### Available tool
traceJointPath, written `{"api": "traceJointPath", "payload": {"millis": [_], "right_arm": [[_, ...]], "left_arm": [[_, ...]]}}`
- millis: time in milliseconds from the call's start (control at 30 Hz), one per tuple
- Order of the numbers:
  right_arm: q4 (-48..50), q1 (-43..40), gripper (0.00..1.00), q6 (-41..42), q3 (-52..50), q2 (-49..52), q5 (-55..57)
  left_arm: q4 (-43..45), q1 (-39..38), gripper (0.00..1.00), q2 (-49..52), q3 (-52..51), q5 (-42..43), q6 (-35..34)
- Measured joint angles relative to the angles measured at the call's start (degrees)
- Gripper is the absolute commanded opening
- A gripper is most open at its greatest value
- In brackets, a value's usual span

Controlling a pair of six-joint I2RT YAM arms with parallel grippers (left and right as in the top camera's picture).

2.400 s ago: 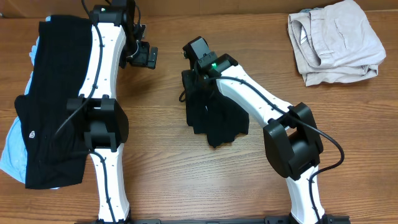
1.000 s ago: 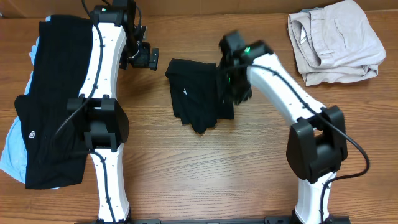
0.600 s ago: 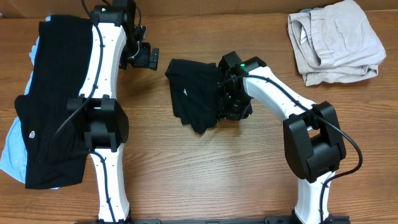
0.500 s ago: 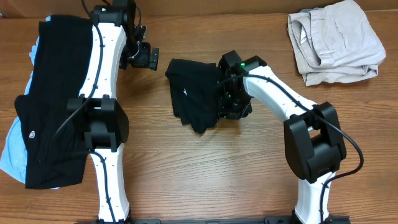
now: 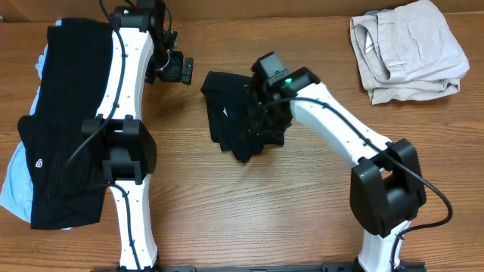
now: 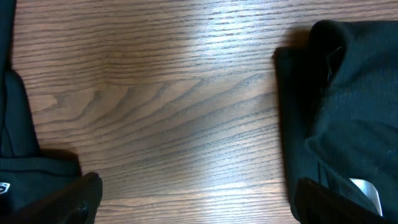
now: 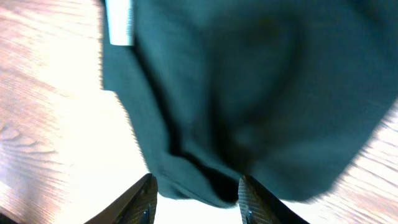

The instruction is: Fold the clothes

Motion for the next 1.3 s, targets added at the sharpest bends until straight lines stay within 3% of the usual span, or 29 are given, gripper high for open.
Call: {"api": "traceJointPath", "payload": {"millis": [467, 900, 1000, 1067, 1100, 1300], "right_arm": [[1.22, 0.74, 0.41, -0.55, 0.00, 4.52, 2.71], [1.31, 4.42, 0.40, -5.46, 0.00, 4.52, -2.67], [1.38, 4.79, 0.28, -5.84, 0.00, 4.52, -2.89], [1.46, 4.72, 0.07, -6.08, 0.00, 4.52, -2.89], [1.55, 4.72, 0.04, -5.97, 0.00, 4.52, -2.84], [1.84, 4.74, 0.04, -5.55, 1.42, 4.52, -5.03]], "left_arm": [[-0.28, 0.00, 1.00, 0.00, 0.00, -0.02, 0.00], [0.04, 0.02, 1.00, 0.00, 0.00, -0.02, 0.00], [0.04, 0.02, 1.00, 0.00, 0.00, -0.02, 0.00], [0.04, 0.02, 1.00, 0.00, 0.00, -0.02, 0.00], [0.04, 0.00, 1.00, 0.00, 0.00, -0.02, 0.00], [0.07, 0.02, 1.00, 0.00, 0.00, -0.04, 0.00]]}}
